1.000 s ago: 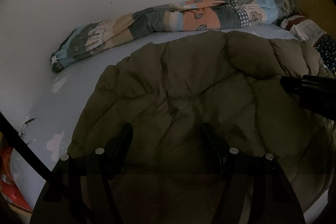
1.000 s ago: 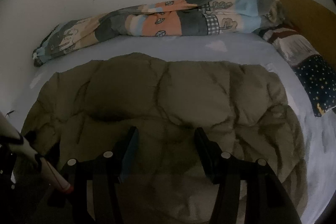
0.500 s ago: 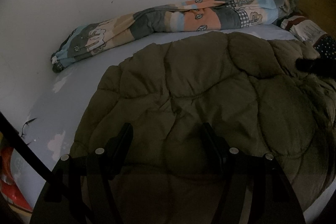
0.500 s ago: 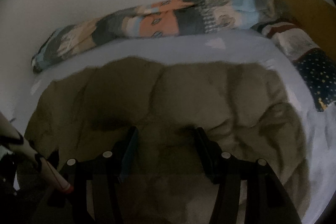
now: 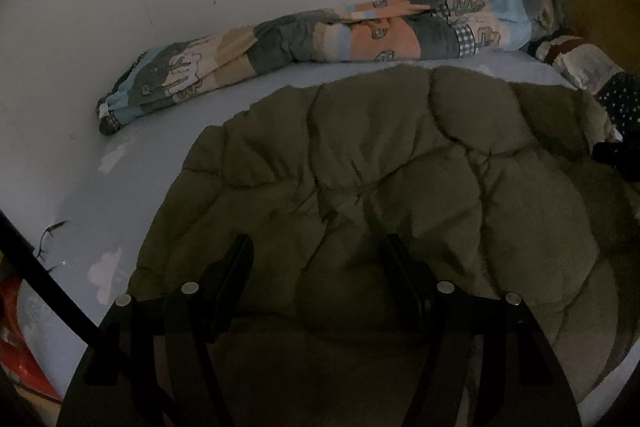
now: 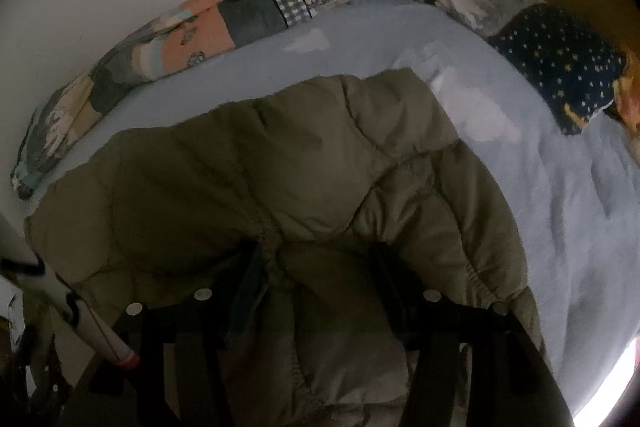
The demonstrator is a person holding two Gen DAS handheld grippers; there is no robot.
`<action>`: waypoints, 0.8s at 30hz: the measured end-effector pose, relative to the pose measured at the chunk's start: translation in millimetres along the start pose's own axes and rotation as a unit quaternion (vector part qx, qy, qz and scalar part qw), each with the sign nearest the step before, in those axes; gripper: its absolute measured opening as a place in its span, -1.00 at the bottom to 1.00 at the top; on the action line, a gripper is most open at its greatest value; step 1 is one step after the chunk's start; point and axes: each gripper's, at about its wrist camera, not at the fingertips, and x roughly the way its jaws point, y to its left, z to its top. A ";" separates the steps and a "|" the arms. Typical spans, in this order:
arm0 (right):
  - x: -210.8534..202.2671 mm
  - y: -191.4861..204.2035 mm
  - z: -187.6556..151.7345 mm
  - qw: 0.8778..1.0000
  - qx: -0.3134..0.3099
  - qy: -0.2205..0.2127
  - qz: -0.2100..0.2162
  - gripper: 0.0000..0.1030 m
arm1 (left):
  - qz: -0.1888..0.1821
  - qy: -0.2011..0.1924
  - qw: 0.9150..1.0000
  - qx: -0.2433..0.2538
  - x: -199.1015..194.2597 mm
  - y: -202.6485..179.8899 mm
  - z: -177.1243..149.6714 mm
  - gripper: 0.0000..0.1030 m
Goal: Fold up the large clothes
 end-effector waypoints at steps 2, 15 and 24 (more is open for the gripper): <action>-14.8 -5.3 -1.9 1.000 0.009 -0.013 0.020 0.19 | 0.002 -0.008 1.000 -0.001 -7.0 -1.1 -0.7 0.28; -113.1 -74.8 -81.8 0.998 0.014 -0.059 0.009 0.25 | -0.003 -0.011 0.998 -0.054 -102.2 62.6 -44.2 0.39; -94.0 -82.7 -95.8 1.000 0.019 -0.017 -0.004 0.25 | 0.026 0.062 0.994 -0.091 -54.3 81.4 -68.5 0.39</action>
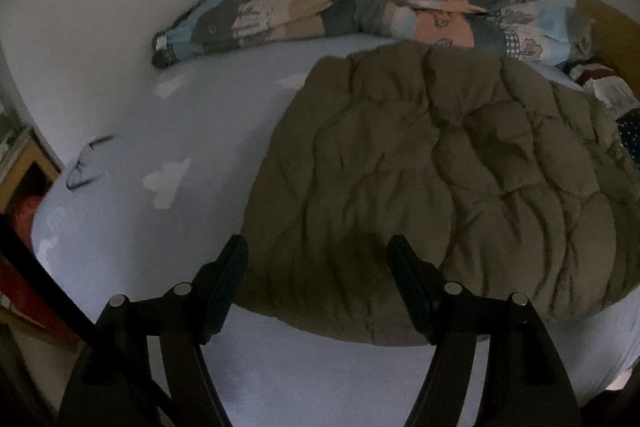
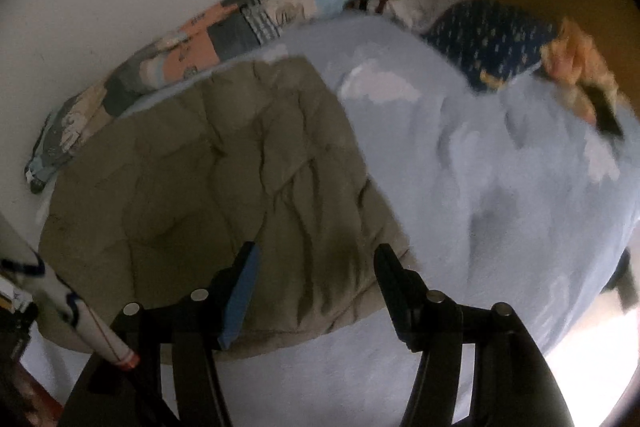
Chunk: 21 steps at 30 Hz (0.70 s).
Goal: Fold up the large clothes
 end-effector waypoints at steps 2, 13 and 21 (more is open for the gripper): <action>13.1 3.9 -1.5 1.000 0.004 0.022 -0.008 0.25 | 0.002 0.024 1.000 -0.006 14.5 -1.6 -3.2 0.39; 38.9 28.0 -6.1 0.997 -0.034 0.045 -0.061 0.52 | 0.045 -0.029 0.998 0.025 3.1 -20.6 -8.0 0.40; -6.7 72.2 -15.0 0.988 -0.131 -0.063 -0.045 0.52 | 0.015 -0.082 0.995 0.055 -20.2 -37.8 -6.1 0.40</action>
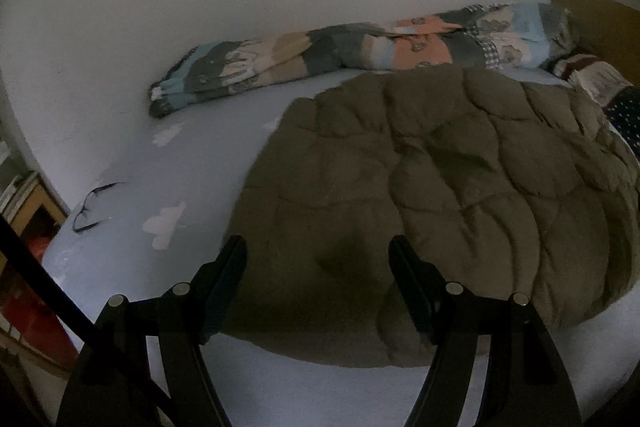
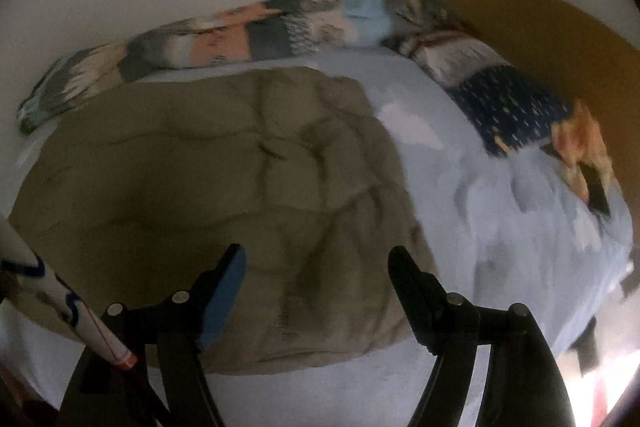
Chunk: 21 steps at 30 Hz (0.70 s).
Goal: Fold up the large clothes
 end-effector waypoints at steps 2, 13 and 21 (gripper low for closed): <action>-0.7 9.8 -2.5 1.000 -0.013 0.000 0.016 0.52 | -0.002 0.004 1.000 0.005 1.9 -4.6 1.1 0.40; 9.0 45.5 -10.9 0.997 -0.060 0.018 0.041 0.52 | -0.007 0.013 1.000 0.014 6.7 -12.5 -0.5 0.40; 20.0 49.8 -14.7 0.996 -0.064 0.043 0.040 0.52 | -0.006 0.025 0.999 0.023 12.1 -19.1 -2.6 0.40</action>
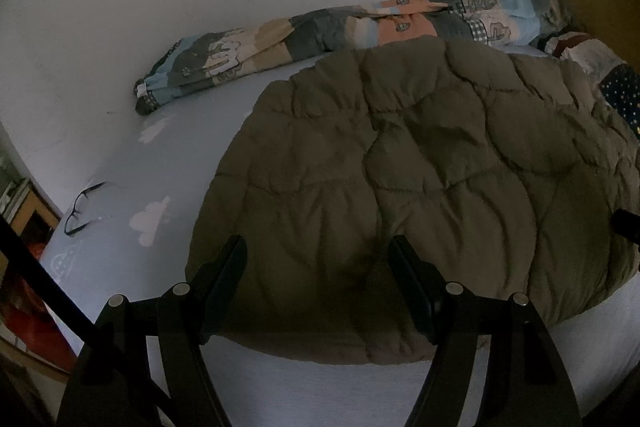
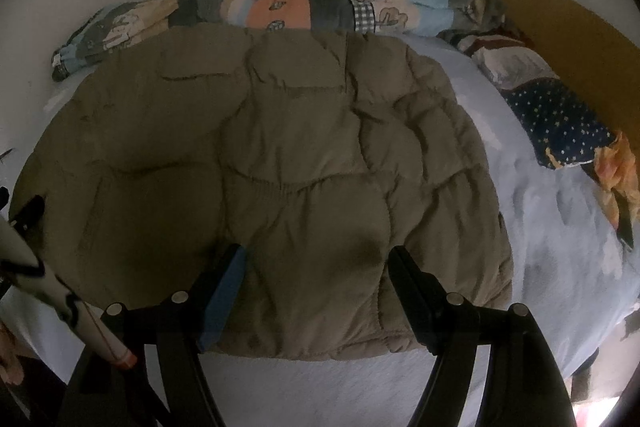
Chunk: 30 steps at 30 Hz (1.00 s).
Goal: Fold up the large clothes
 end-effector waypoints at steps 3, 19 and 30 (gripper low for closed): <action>4.9 -0.7 -1.1 1.000 0.002 0.011 0.002 0.52 | 0.001 0.004 1.000 0.002 2.7 -1.5 -0.2 0.40; 23.3 -3.2 -4.6 0.999 0.014 0.040 0.001 0.71 | 0.000 0.019 1.000 -0.003 6.8 -5.1 -3.6 0.40; 3.6 -9.7 -8.5 0.999 0.050 0.007 0.003 0.77 | -0.021 0.039 0.998 -0.045 -5.0 5.0 -18.0 0.44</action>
